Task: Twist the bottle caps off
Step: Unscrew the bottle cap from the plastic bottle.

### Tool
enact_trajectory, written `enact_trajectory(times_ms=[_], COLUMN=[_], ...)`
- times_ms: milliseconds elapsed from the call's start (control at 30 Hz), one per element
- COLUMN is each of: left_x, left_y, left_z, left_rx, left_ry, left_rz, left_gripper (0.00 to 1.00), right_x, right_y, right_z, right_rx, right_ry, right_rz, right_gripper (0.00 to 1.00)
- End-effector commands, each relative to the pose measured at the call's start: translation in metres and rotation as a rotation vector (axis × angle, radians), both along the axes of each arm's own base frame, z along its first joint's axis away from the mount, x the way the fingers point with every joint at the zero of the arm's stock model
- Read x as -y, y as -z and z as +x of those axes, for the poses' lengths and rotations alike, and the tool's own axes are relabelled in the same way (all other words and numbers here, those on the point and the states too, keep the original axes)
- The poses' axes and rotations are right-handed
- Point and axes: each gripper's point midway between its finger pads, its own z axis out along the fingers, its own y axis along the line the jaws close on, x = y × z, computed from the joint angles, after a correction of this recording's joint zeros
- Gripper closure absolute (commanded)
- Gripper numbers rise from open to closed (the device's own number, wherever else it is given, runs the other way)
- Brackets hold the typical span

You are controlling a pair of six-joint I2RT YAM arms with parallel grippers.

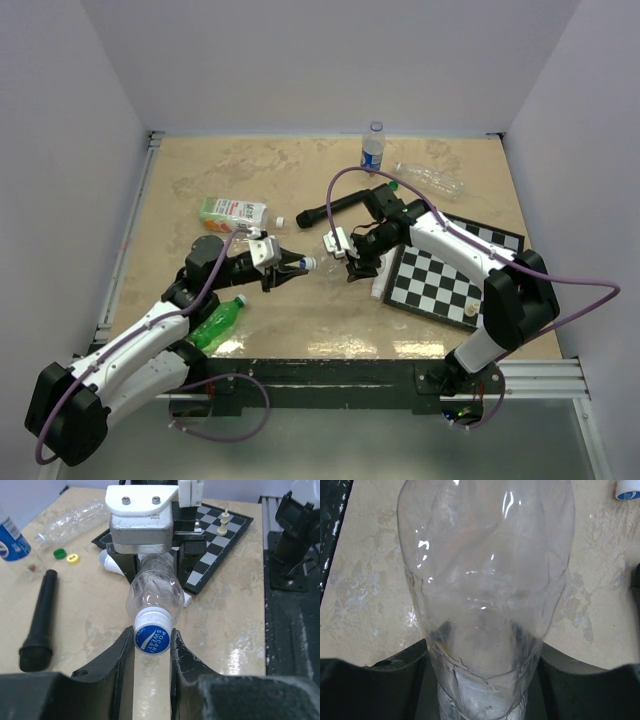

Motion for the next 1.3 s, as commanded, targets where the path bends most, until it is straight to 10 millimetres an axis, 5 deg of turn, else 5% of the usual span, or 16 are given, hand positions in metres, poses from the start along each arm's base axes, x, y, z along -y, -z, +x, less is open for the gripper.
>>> enact_trajectory(times_ms=[0, 167, 233, 300, 500, 600, 667, 800, 1100, 1267], left_x=[0.003, -0.008, -0.014, -0.012, -0.016, -0.01, -0.005, -0.009, -0.038, -0.057], left_y=[-0.031, -0.019, -0.005, -0.014, -0.017, -0.013, -0.022, -0.023, -0.042, -0.059], left_z=[0.009, 0.038, 0.036, 0.031, 0.03, 0.023, 0.021, 0.018, 0.021, 0.031], left_rx=[-0.14, -0.633, -0.816, -0.85, -0.769, -0.739, -0.678, -0.558, -0.214, -0.109], left_ry=[-0.075, -0.403, -0.508, -0.49, -0.473, -0.403, -0.339, -0.302, -0.343, -0.466], left_rz=[-0.105, -0.206, -0.17, -0.192, -0.212, -0.166, -0.163, -0.068, 0.038, -0.038], left_gripper=[1.0, 1.0, 1.0, 1.0, 0.97, 0.66, 0.54, 0.4, 0.26, 0.01], right_x=[-0.009, -0.008, -0.008, -0.009, -0.009, -0.009, -0.008, -0.009, -0.009, -0.009], right_y=[-0.011, -0.007, -0.006, -0.004, -0.005, -0.005, -0.005, -0.006, -0.007, -0.008], right_z=[0.004, 0.005, 0.005, 0.004, 0.004, 0.003, 0.003, 0.003, 0.003, 0.002], right_rx=[0.027, 0.022, 0.019, 0.012, 0.017, 0.013, 0.012, 0.016, 0.02, 0.019], right_ry=[-0.015, -0.011, -0.012, -0.019, -0.019, -0.018, -0.018, -0.021, -0.024, -0.025], right_rz=[0.031, 0.022, 0.02, 0.016, 0.015, 0.013, 0.012, 0.015, 0.019, 0.019], right_gripper=[0.91, 0.91, 0.91, 0.91, 0.91, 0.91, 0.91, 0.91, 0.91, 0.91])
